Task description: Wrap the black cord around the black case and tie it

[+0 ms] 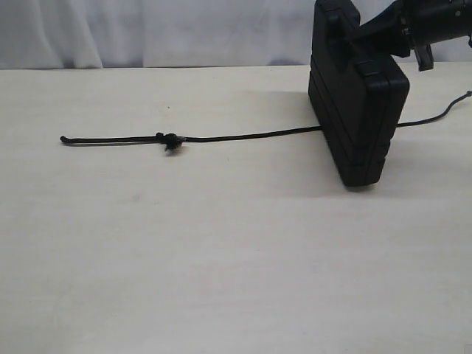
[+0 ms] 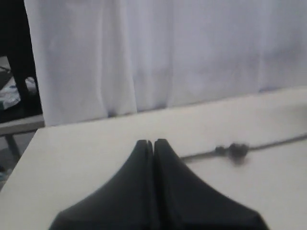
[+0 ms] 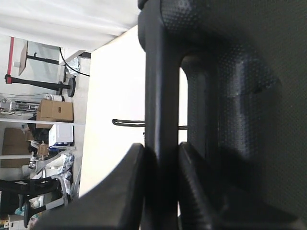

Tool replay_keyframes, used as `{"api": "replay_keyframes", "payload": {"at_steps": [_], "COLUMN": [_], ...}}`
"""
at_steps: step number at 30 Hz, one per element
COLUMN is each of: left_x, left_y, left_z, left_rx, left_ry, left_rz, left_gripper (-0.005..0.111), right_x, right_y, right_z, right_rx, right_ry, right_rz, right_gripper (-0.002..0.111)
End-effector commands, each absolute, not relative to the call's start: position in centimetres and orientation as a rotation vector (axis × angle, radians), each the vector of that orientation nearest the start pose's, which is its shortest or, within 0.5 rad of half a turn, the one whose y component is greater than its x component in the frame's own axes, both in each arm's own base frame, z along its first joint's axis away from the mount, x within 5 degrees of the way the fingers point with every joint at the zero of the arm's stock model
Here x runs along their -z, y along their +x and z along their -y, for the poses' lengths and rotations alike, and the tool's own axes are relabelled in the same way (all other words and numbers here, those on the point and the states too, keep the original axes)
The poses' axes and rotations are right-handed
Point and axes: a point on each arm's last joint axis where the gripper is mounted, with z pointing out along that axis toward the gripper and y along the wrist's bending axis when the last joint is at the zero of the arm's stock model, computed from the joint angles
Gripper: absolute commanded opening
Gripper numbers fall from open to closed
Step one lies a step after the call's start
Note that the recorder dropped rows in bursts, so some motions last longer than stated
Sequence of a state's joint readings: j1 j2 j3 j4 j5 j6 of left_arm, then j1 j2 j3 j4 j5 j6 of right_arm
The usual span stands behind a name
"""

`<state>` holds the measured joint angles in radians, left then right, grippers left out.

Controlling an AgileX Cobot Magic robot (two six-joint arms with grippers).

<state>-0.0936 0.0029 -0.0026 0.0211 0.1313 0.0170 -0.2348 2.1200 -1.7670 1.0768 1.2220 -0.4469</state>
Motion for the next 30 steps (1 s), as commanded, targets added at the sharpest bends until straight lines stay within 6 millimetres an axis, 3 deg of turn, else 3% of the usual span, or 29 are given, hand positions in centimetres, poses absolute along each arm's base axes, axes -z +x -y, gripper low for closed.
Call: {"api": "replay_keyframes", "payload": {"at_steps": [1, 3, 5, 9, 11, 14, 16, 19, 23, 24, 25, 26, 30], "left_x": [-23.5, -24.7, -25.0, -28.0, -29.1, -31.0, -31.6, -31.6, -29.9, -29.5, -29.2, -28.7, -26.8], "left_y": [5.1, 4.7, 4.5, 4.3, 5.3, 8.6, 12.1, 17.3, 25.2, 27.1, 30.2, 31.4, 33.4], "left_z": [-0.1, -0.6, -0.4, 1.9, 3.1, 4.7, 6.0, 8.1, 11.5, 12.9, 16.0, 17.8, 24.9], "left_rx": [0.313, 0.416, 0.447, 0.495, 0.515, 0.575, 0.642, 0.824, 1.012, 1.02, 1.013, 1.006, 1.066], "left_ry": [-0.187, -0.289, -0.276, 0.016, 0.145, 0.294, 0.396, 0.553, 0.651, 0.679, 0.745, 0.794, 0.97], "left_rz": [-1.225, -1.07, -1.027, -1.047, -1.103, -1.2, -1.265, -1.275, -1.277, -1.295, -1.322, -1.338, -1.308], "left_gripper": [0.0, 0.0, 0.0, 0.0, 0.0, 0.0, 0.0, 0.0, 0.0, 0.0, 0.0, 0.0, 0.0], "right_x": [-23.7, -23.7, -23.7, -23.7, -23.7, -23.7, -23.7, -23.7, -23.7, -23.6, -23.6, -23.6, -23.5], "right_y": [44.9, 44.8, 44.8, 44.8, 44.8, 44.8, 44.8, 44.8, 44.8, 44.8, 44.8, 44.8, 44.8], "right_z": [4.0, 4.0, 4.0, 4.0, 4.0, 4.0, 4.0, 4.0, 4.0, 4.0, 4.1, 4.1, 4.1], "right_rx": [-1.125, -1.128, -1.127, -1.127, -1.126, -1.124, -1.123, -1.123, -1.118, -1.115, -1.112, -1.104, -1.092], "right_ry": [0.1, 0.087, 0.082, 0.082, 0.079, 0.071, 0.068, 0.068, 0.066, 0.065, 0.063, 0.062, 0.062], "right_rz": [-2.52, -2.522, -2.521, -2.521, -2.521, -2.519, -2.519, -2.519, -2.523, -2.525, -2.528, -2.53, -2.533], "right_gripper": [0.004, 0.004, 0.004, 0.004, 0.004, 0.004, 0.004, 0.004, 0.004, 0.004, 0.004, 0.004, 0.004]}}
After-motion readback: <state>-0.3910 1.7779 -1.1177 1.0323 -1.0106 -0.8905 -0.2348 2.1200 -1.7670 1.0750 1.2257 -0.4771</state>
